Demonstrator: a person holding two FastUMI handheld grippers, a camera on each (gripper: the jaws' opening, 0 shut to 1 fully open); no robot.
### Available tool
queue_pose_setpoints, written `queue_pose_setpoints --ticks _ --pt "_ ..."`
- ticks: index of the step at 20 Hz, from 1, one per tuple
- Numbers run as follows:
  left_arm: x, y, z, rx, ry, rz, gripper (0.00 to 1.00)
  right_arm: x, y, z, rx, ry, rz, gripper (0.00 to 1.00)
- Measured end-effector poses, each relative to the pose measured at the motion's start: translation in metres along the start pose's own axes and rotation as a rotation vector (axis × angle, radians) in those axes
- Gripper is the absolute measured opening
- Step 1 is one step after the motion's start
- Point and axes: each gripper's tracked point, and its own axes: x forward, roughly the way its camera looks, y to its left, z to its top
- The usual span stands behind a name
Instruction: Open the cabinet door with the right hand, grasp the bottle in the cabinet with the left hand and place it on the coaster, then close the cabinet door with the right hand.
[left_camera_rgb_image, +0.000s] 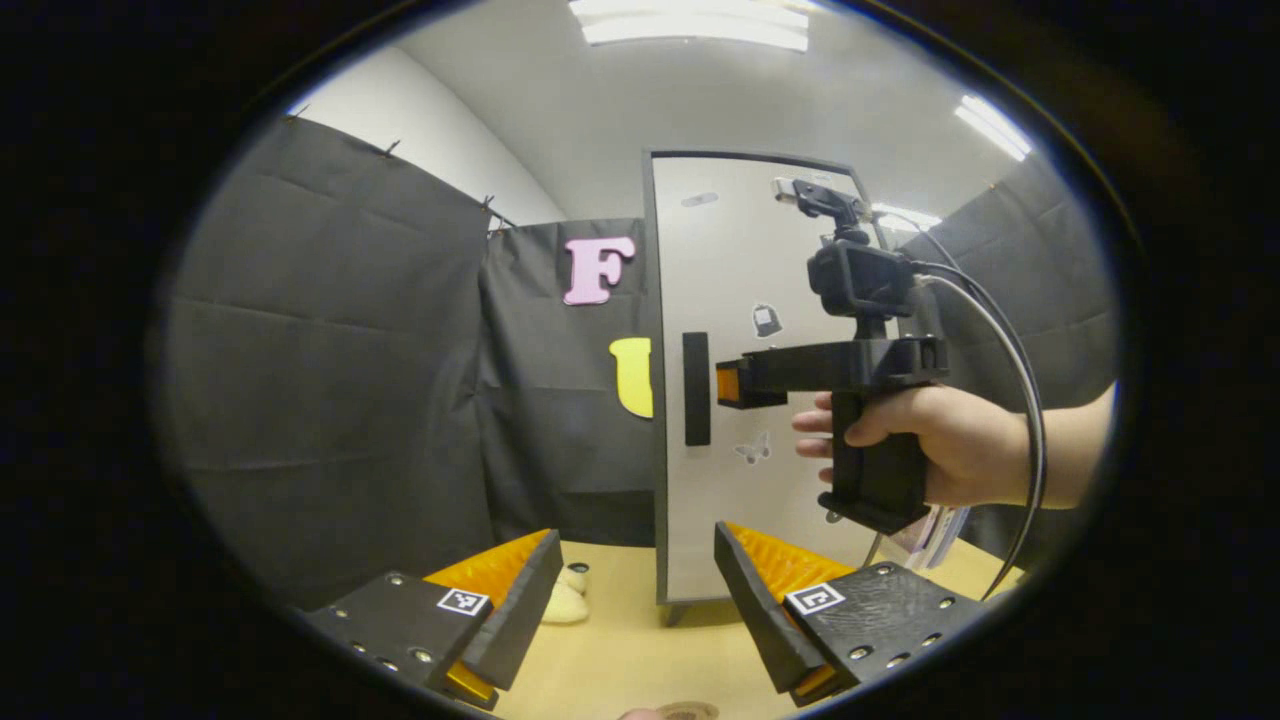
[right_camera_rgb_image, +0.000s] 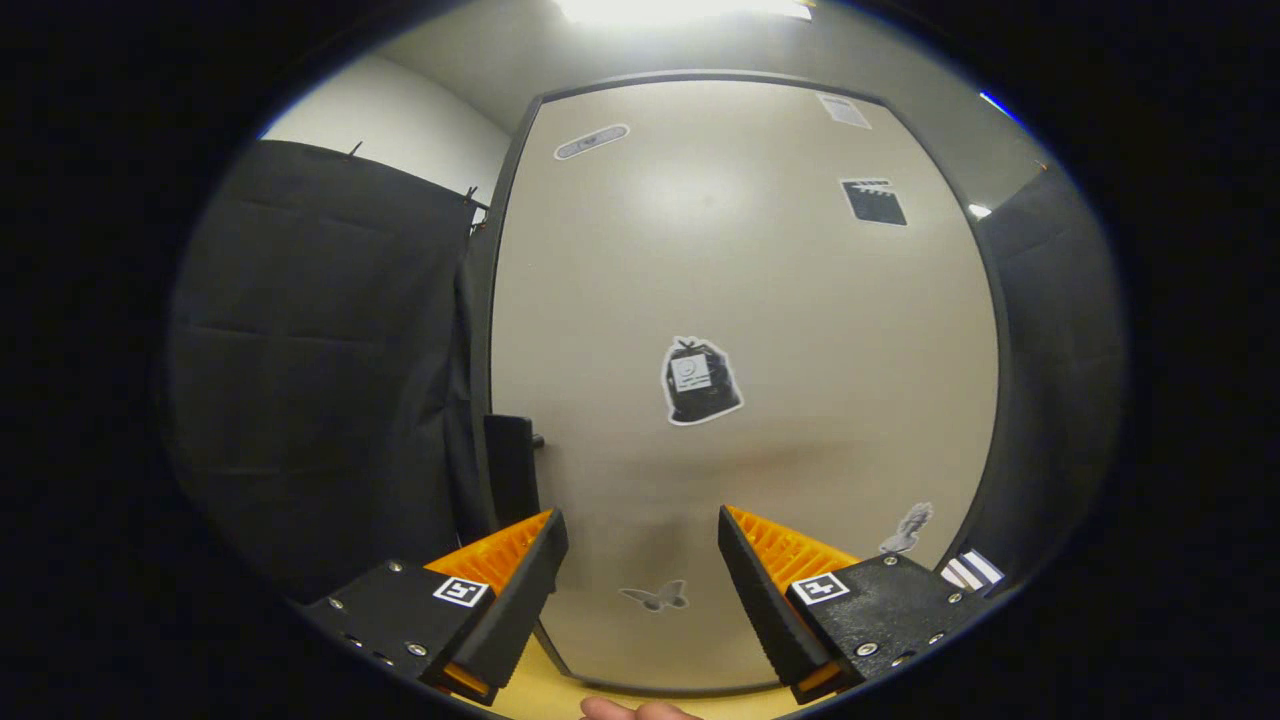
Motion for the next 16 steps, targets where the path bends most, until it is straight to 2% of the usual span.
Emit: queue_pose_setpoints --ticks 5,8,9,10,11,12,13,16 --pt "-0.012 0.029 -0.016 -0.03 0.028 0.055 0.9 0.007 0.044 -0.018 -0.003 0.04 0.044 0.94" --pt "-0.019 0.041 -0.023 -0.031 0.04 0.076 0.93 0.018 0.05 -0.029 -0.01 0.05 0.026 0.93" --pt "-0.02 0.045 -0.026 -0.028 0.043 0.081 0.93 0.022 0.05 -0.033 0.001 0.061 0.015 0.9" --pt "-0.023 0.047 -0.029 -0.027 0.048 0.085 0.93 0.026 0.048 -0.036 0.012 0.069 0.008 0.86" --pt "-0.023 0.049 -0.033 -0.03 0.054 0.089 0.93 0.031 0.051 -0.039 0.03 0.074 0.026 0.69" --pt "-0.021 0.05 -0.036 -0.035 0.061 0.093 0.93 0.018 0.052 -0.036 0.04 0.088 0.032 0.58" --pt "-0.022 0.052 -0.038 -0.041 0.065 0.098 0.93 0.03 0.053 -0.037 0.024 0.085 0.03 0.36" --pt "-0.019 0.058 -0.039 -0.049 0.072 0.107 0.93 0.028 0.053 -0.04 -0.027 0.101 0.059 0.29"
